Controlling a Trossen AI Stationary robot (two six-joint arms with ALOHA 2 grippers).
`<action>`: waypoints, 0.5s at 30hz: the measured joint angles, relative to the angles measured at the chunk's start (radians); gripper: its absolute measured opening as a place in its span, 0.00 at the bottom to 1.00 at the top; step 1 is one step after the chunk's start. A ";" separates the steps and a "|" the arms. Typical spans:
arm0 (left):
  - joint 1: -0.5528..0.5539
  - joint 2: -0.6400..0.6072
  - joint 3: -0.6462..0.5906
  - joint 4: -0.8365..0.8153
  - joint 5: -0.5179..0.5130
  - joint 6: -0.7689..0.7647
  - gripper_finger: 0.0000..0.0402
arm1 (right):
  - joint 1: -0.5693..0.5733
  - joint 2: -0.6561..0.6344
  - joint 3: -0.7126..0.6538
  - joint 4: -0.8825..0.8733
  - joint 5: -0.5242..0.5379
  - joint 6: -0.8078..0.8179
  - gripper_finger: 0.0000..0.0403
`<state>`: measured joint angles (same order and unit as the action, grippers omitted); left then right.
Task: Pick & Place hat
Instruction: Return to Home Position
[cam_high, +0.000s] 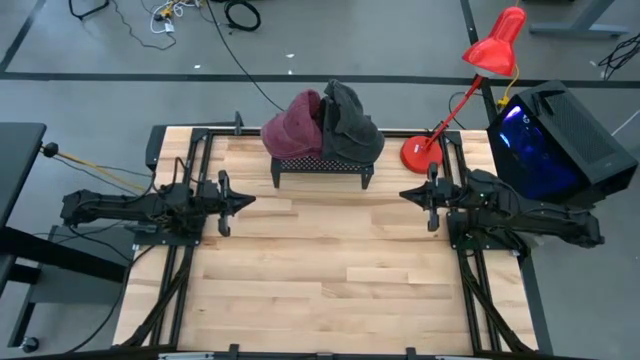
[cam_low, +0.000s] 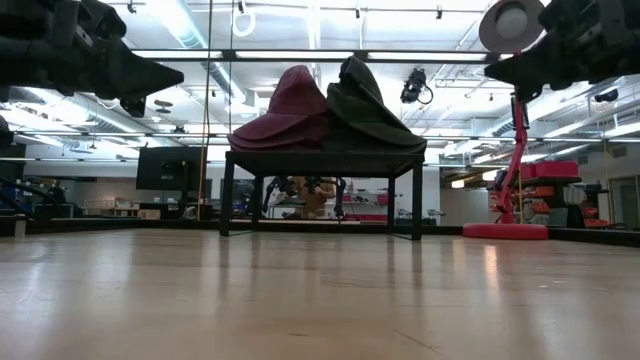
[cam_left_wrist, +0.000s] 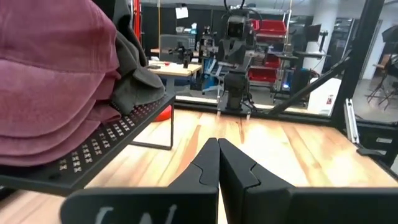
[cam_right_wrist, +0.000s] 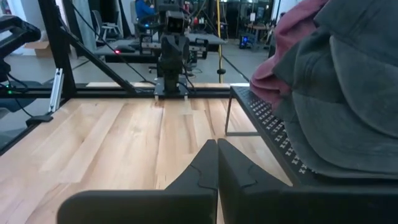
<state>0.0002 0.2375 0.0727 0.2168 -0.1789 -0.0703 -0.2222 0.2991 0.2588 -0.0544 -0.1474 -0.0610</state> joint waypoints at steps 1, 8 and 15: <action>0.000 0.001 0.000 -0.005 -0.002 0.006 0.00 | 0.000 -0.013 0.000 -0.007 0.000 -0.004 0.00; 0.000 0.001 0.000 -0.009 0.001 -0.001 0.00 | 0.000 -0.079 0.000 -0.040 -0.008 -0.023 0.00; 0.000 0.002 0.000 -0.013 0.012 -0.016 0.00 | 0.000 -0.084 0.000 -0.053 0.017 -0.056 0.00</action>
<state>0.0006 0.2394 0.0727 0.2038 -0.1673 -0.0860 -0.2218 0.2150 0.2588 -0.1069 -0.1302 -0.1172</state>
